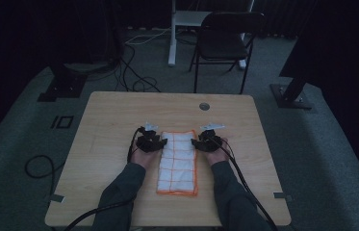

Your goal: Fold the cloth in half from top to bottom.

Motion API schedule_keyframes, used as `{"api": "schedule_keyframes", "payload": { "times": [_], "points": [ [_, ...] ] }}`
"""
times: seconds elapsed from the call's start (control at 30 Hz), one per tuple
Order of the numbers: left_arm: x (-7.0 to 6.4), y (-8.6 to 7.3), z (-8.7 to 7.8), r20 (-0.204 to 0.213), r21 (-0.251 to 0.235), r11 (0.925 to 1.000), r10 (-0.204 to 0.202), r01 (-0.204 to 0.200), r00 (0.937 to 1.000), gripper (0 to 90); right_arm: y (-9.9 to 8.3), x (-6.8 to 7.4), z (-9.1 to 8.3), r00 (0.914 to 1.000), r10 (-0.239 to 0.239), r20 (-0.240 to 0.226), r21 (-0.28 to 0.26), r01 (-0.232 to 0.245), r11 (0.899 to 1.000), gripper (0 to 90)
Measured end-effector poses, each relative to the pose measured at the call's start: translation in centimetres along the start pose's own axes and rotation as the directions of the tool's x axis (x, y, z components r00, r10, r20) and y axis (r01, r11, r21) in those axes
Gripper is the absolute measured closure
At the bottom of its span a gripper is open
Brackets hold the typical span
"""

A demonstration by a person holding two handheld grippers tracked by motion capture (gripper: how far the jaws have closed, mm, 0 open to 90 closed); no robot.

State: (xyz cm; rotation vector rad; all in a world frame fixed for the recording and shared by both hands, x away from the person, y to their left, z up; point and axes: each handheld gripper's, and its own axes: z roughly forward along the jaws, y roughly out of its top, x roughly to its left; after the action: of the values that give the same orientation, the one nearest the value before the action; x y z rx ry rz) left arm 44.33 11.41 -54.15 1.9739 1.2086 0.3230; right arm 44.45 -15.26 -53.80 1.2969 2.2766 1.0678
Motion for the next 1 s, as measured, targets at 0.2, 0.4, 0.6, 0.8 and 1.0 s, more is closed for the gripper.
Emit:
{"api": "schedule_keyframes", "payload": {
  "times": [0.2, 0.4, 0.6, 0.8, 1.0],
  "points": [
    [0.2, 0.4, 0.2, -0.016, 0.01, 1.0, 0.003, -0.003, 0.9999, 60.3, 0.1, 0.4, 0.5, 1.0, -0.008, 0.005, 0.012, 0.008, 1.0, 56.2],
    [-0.1, 0.6, 0.6, 0.028, 0.014, 0.9997, -0.023, 0.022, 0.9993, 60.1, 0.1, 0.5, 0.6, 1.0, -0.005, 0.008, 0.015, 0.005, 1.0, 56.0],
    [-0.1, 0.6, 0.7, 0.024, 0.013, 0.9997, -0.023, 0.023, 0.9994, 64.4, 0.1, 0.4, 0.6, 0.9995, 0.027, -0.016, 0.013, -0.027, 1.0, 54.8],
    [0.0, 0.7, 0.7, 0.01, 0.015, 0.9995, -0.027, 0.026, 0.9996, 69.6, 0.2, 0.5, 0.7, 0.9994, 0.025, -0.025, 0.014, -0.025, 1.0, 53.7],
    [-0.5, 0.5, 0.7, 0.0, 0.014, 0.9998, -0.015, 0.015, 0.9999, 78.9, 0.5, 1.9, 1.0, 0.9985, -0.054, -0.012, 0.035, 0.055, 0.998, 71.1]
  ]
}}
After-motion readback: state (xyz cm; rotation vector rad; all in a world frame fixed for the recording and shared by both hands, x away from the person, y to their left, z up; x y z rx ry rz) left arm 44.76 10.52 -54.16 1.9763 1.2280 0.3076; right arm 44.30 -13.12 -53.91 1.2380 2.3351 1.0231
